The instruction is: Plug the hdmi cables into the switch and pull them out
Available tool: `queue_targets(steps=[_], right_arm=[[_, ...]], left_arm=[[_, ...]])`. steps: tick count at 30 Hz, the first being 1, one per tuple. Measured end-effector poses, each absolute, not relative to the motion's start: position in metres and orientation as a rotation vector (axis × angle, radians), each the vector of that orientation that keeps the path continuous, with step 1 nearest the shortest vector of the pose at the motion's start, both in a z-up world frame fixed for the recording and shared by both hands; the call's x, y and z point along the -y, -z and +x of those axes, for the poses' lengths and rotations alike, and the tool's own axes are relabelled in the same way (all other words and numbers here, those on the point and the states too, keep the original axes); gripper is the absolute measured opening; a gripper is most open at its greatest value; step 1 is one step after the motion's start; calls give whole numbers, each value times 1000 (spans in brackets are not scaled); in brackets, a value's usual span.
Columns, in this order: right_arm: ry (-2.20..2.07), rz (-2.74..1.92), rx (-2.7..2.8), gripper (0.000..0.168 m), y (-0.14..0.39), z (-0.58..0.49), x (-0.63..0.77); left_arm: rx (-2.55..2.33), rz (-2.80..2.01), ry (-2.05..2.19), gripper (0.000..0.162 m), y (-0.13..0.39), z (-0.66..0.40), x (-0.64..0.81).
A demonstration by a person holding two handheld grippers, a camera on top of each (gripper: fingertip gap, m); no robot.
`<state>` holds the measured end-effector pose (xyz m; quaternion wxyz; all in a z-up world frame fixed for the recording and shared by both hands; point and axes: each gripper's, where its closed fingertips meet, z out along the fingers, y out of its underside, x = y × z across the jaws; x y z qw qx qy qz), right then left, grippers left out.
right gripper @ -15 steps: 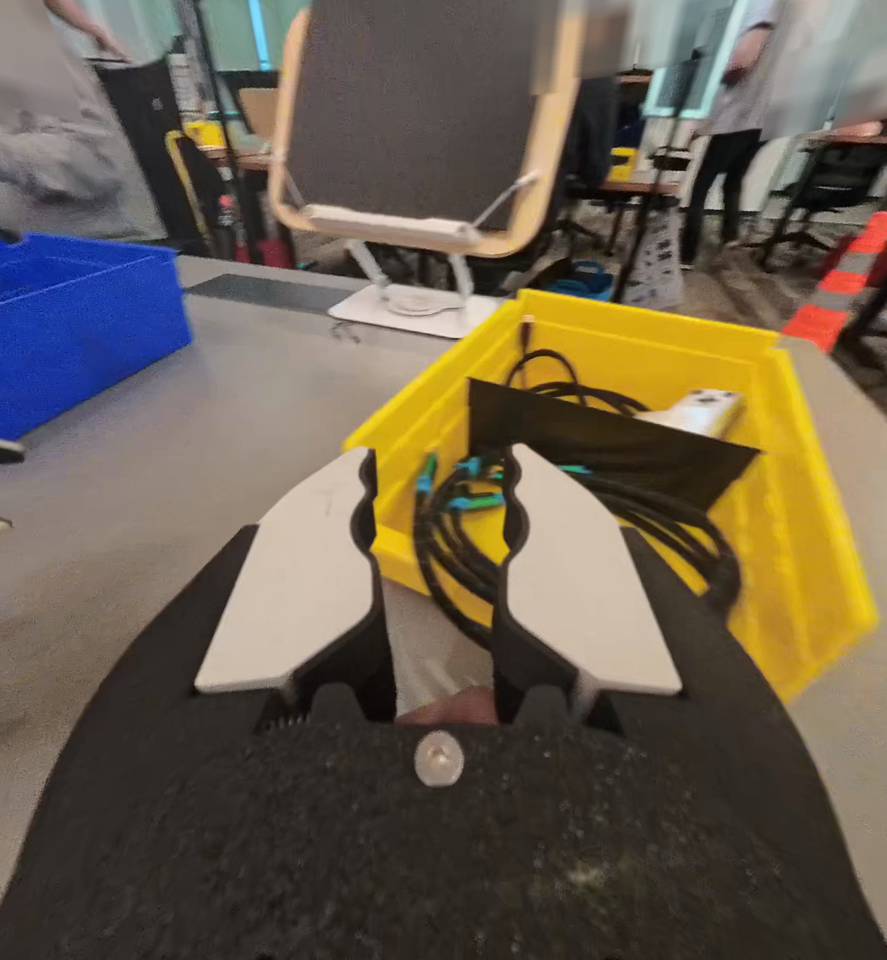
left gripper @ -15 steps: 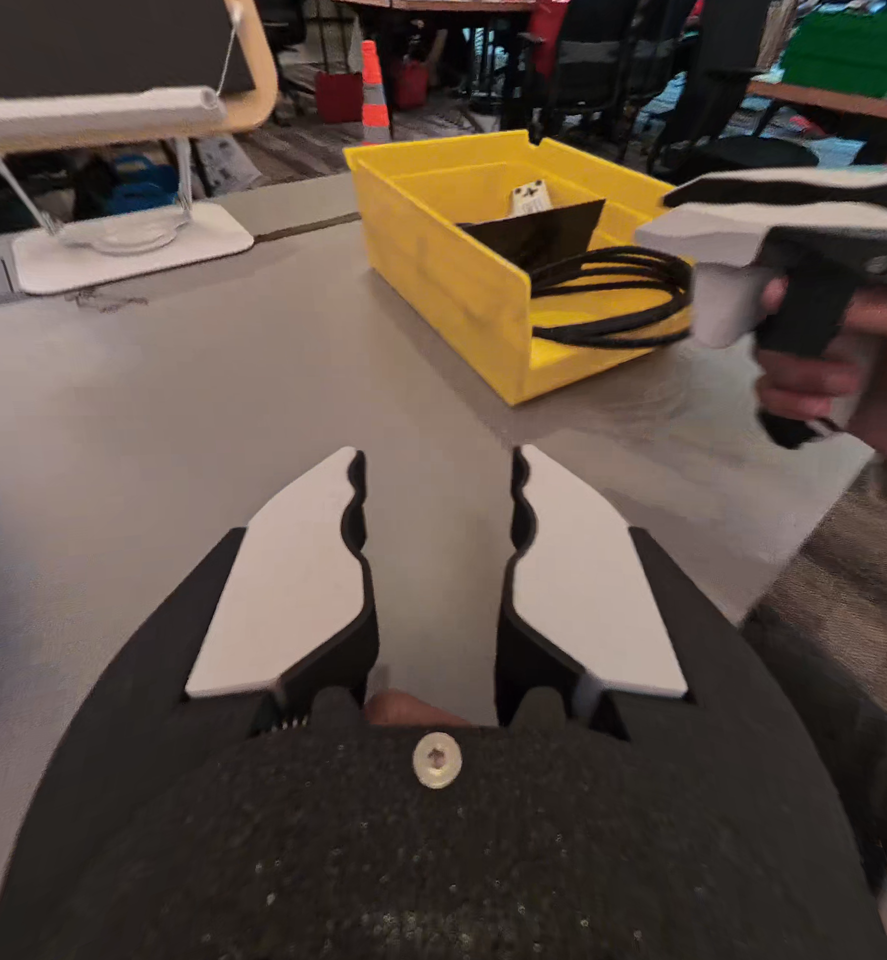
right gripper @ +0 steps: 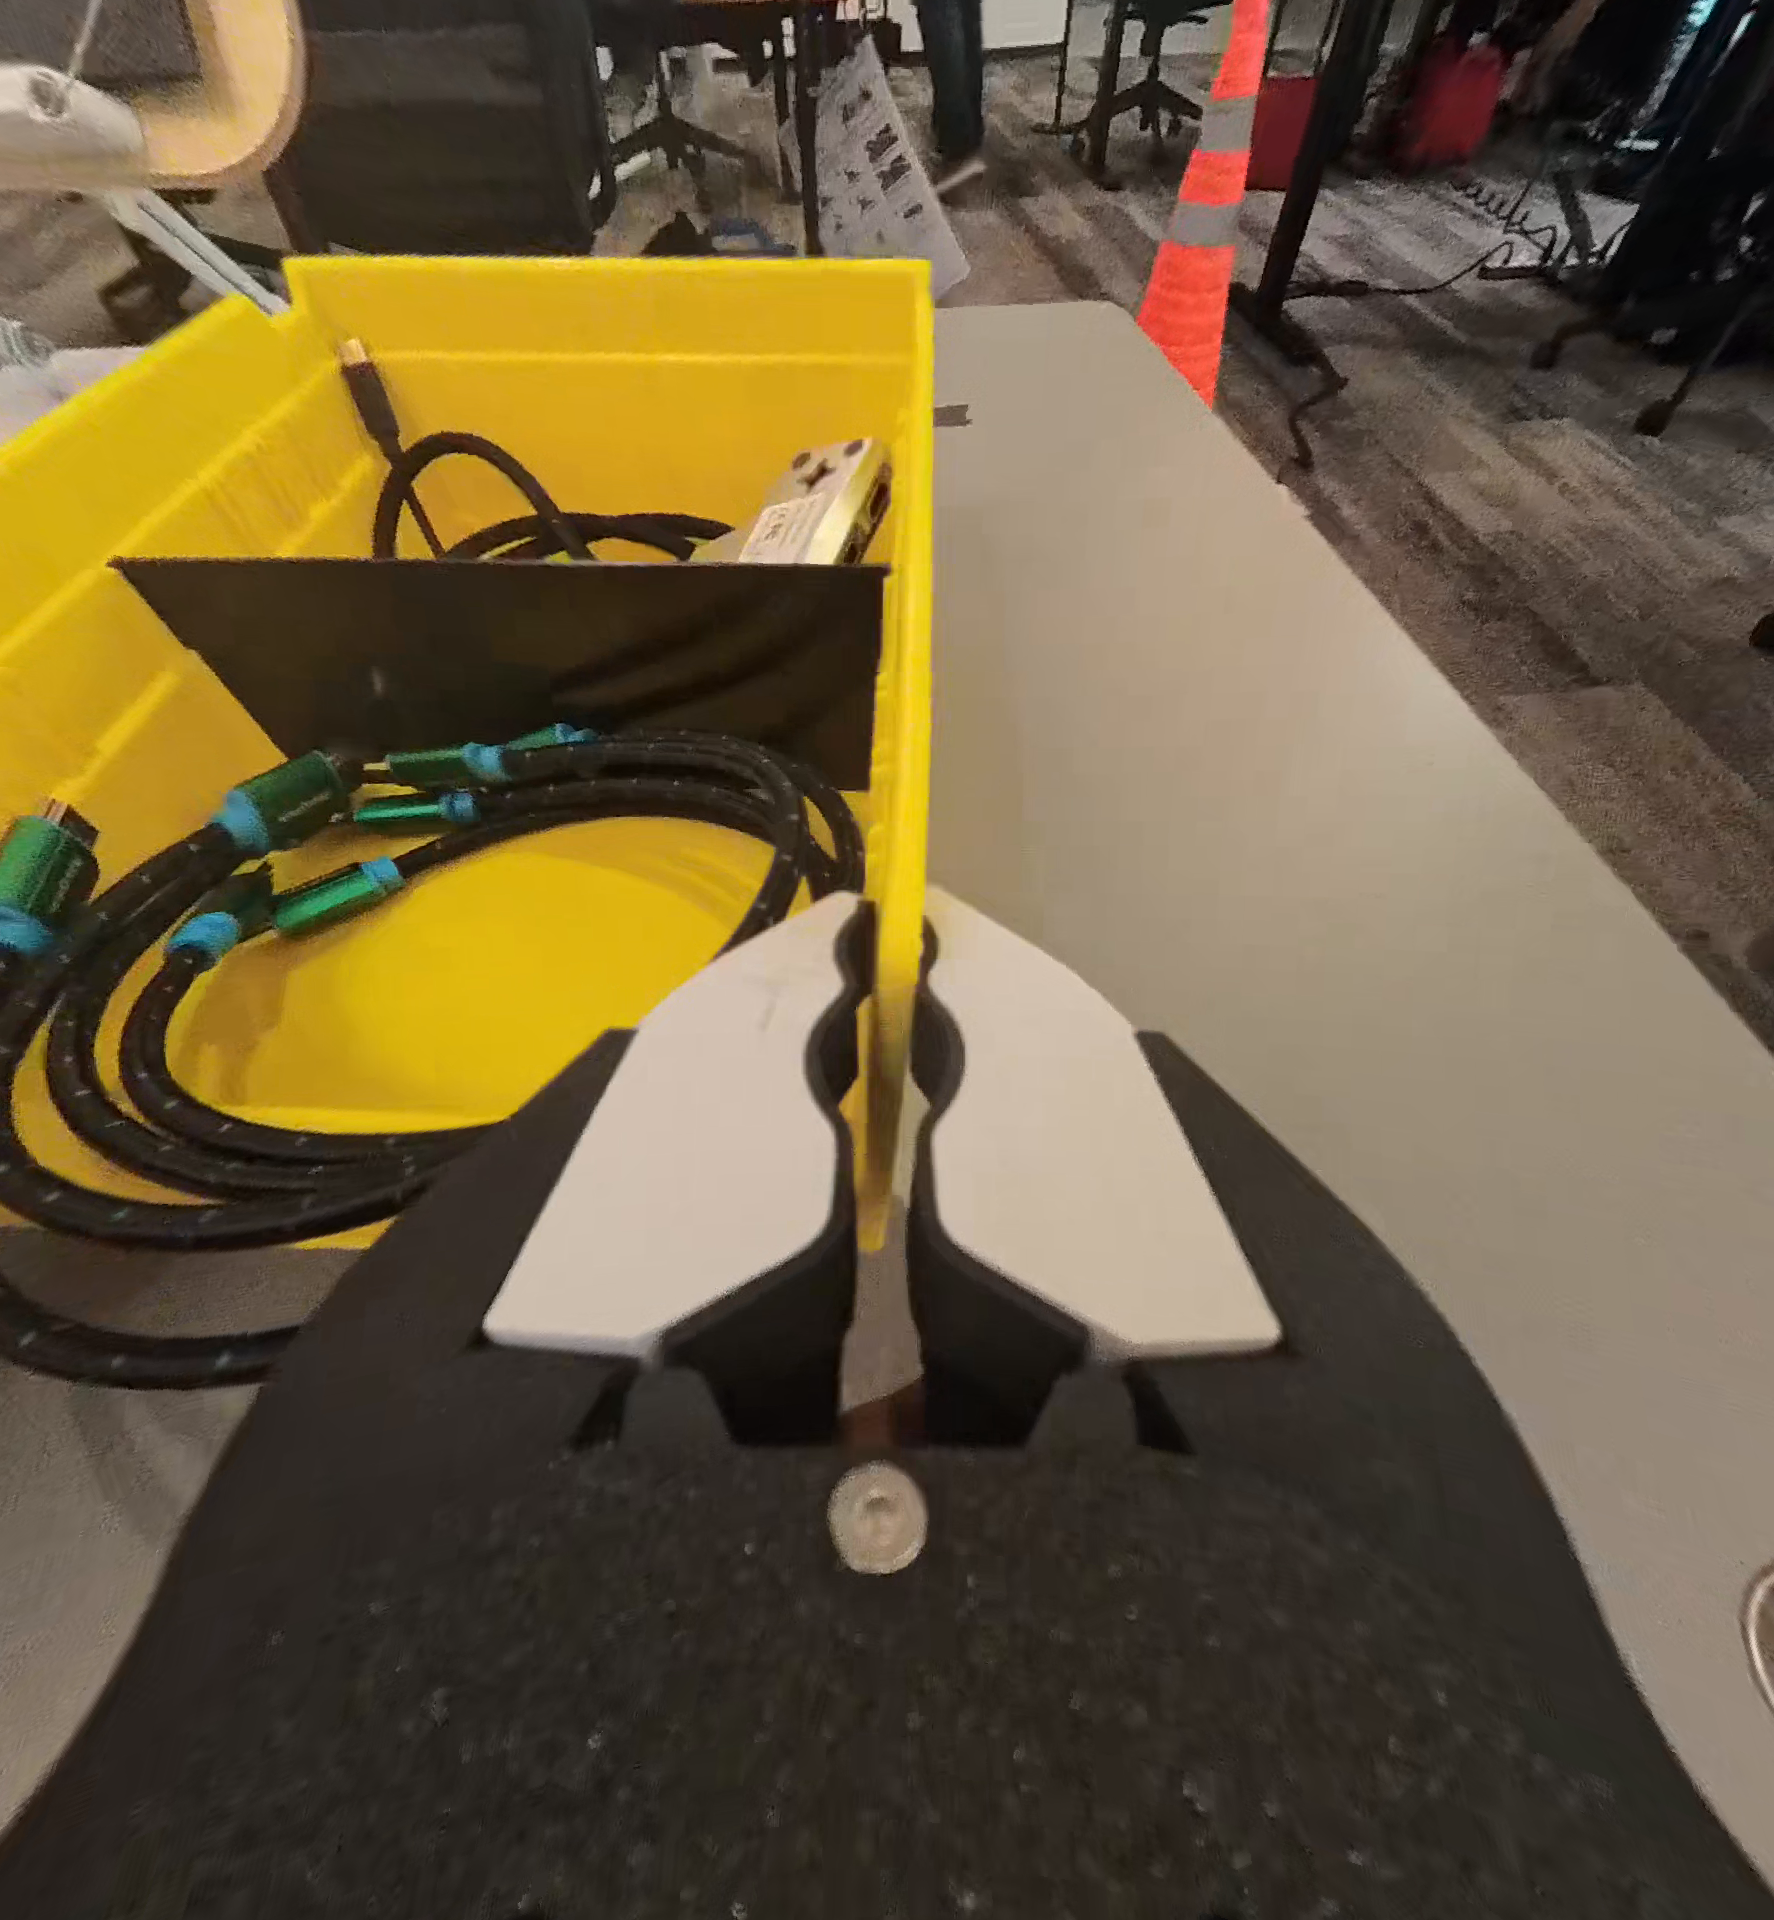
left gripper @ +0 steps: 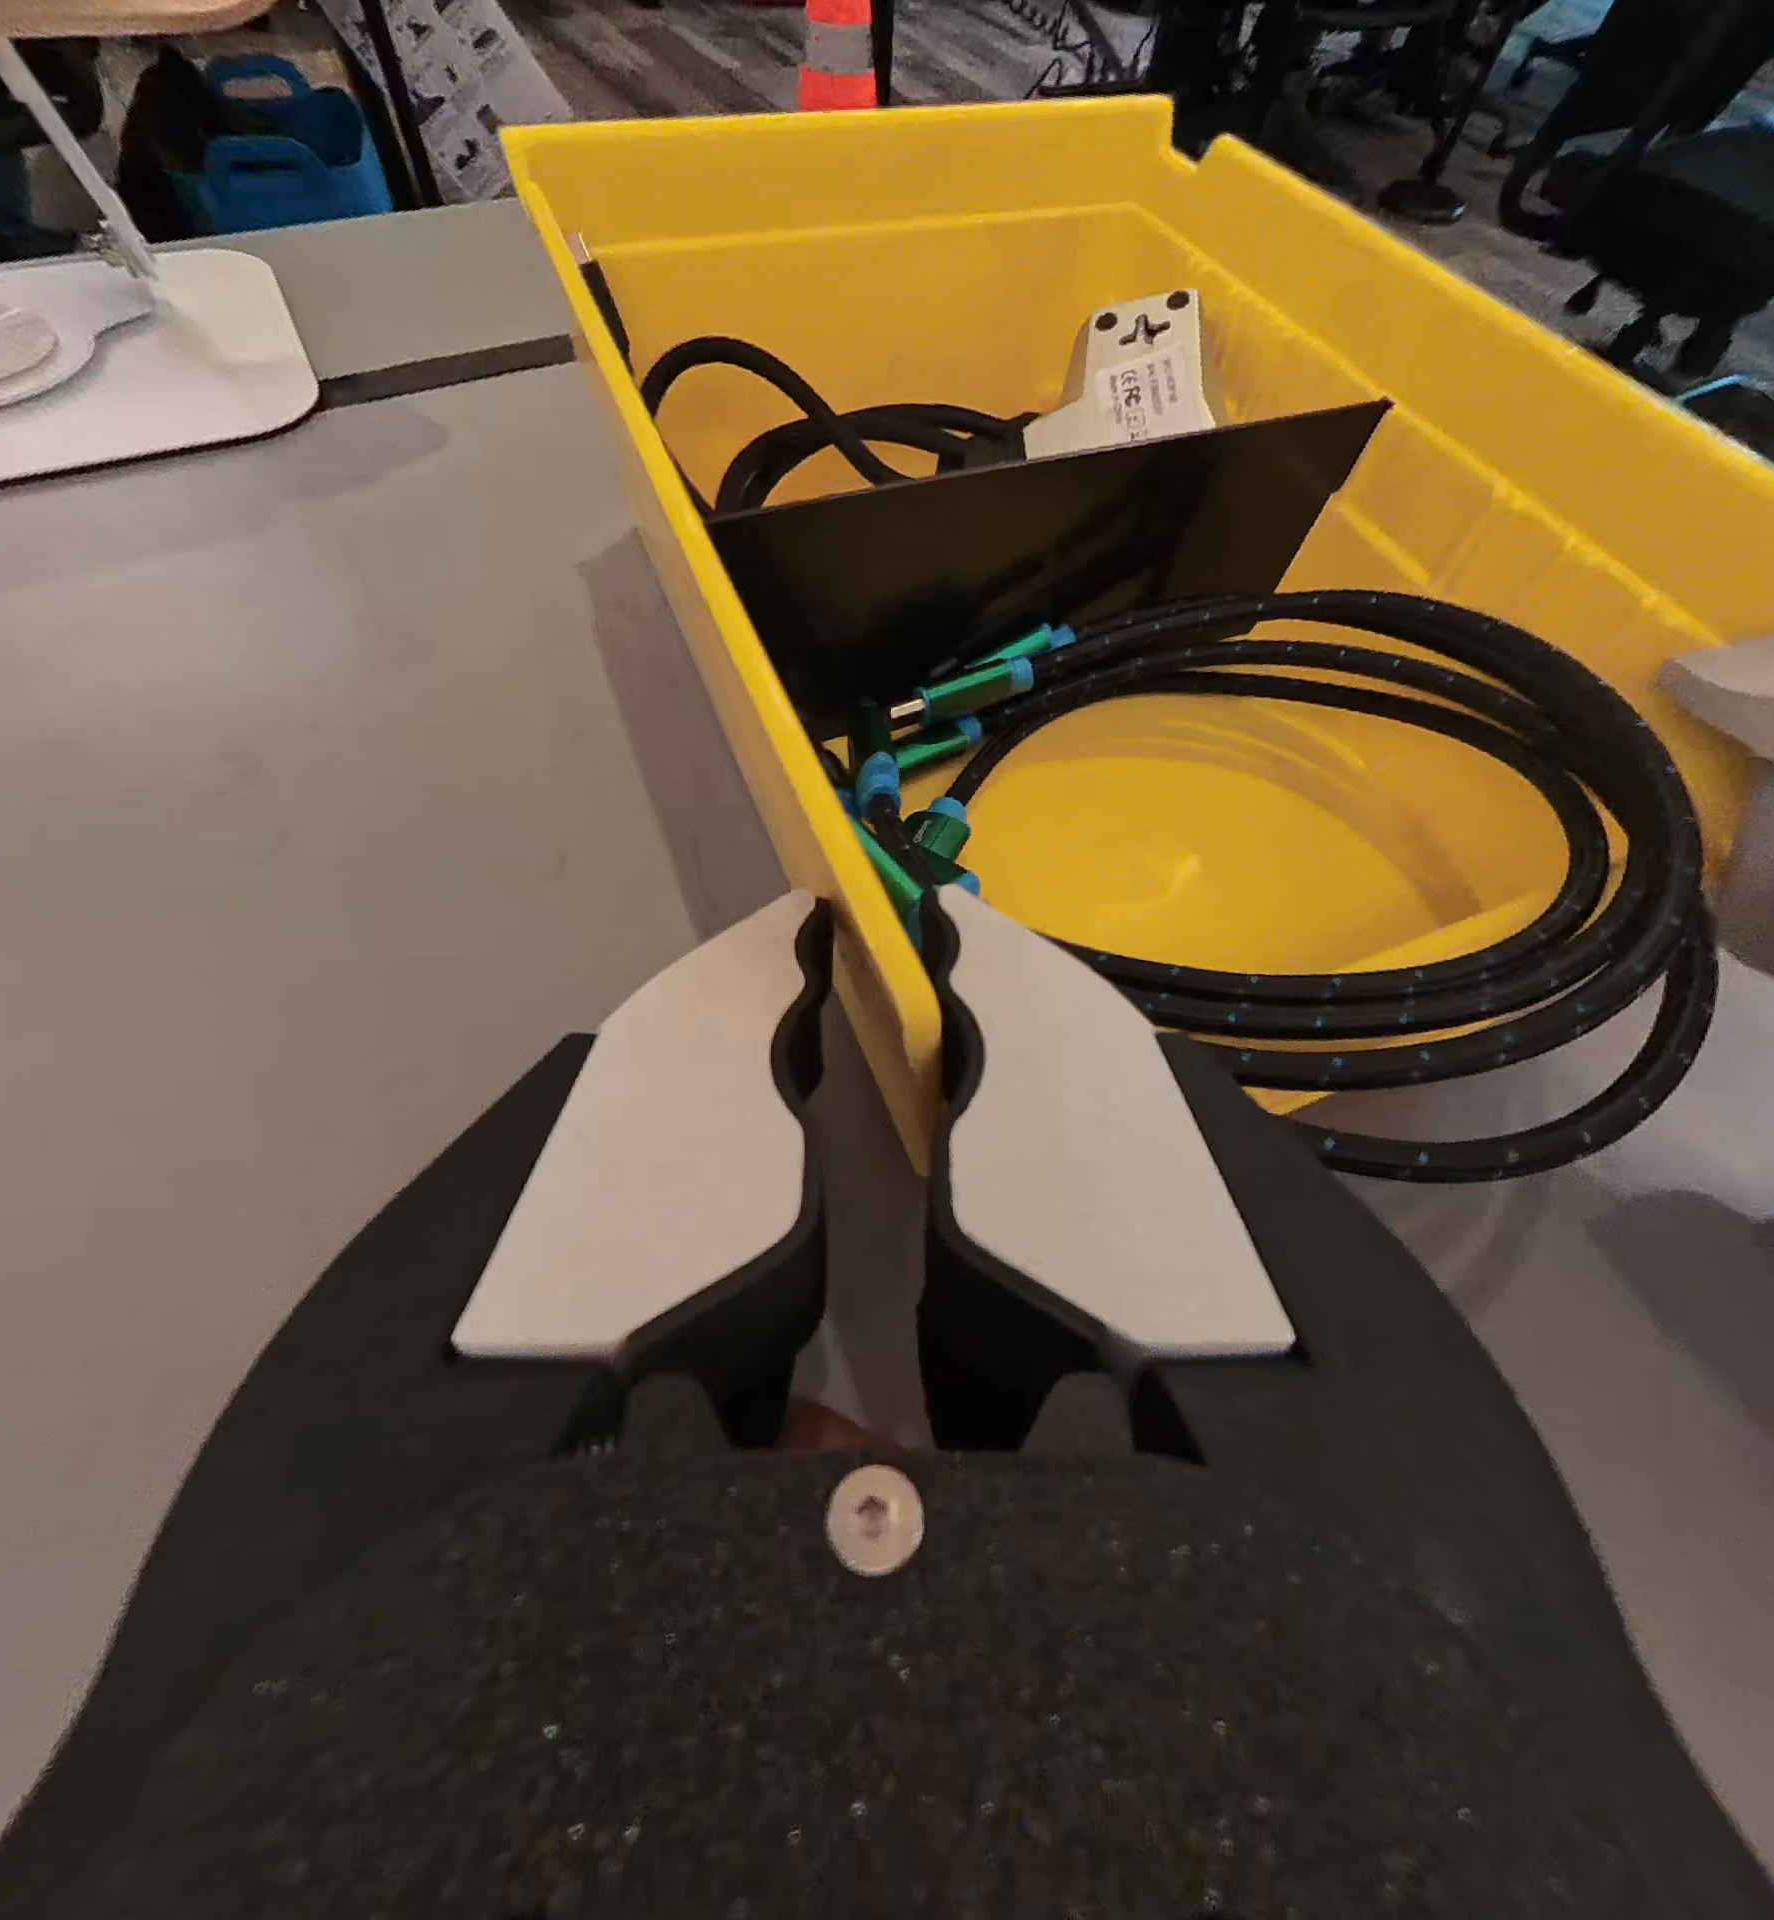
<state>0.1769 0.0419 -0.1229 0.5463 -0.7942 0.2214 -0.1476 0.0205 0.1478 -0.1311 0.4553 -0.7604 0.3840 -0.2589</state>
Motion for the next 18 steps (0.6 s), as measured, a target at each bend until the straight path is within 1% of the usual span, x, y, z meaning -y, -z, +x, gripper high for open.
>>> queue_targets(steps=[2, 5, 11, 14, 18], right_arm=[[366, -1872, -543, 3, 120, 173, -43], [366, -1835, -553, 2, 108, 151, -46], [284, -1757, -447, 3, 77, 67, -95], [233, -1778, -403, 3, 77, 15, -130], [174, -1821, -327, 3, 91, -52, -170]], left_arm=[[-947, -1868, 572, 11, 129, 14, -150], [-913, -1867, 558, 8, 126, -9, -158], [-791, -1849, 449, 6, 100, -105, -198], [-734, -1861, 359, 6, 95, -165, -218], [-674, -1889, 252, 6, 101, -239, -239]])
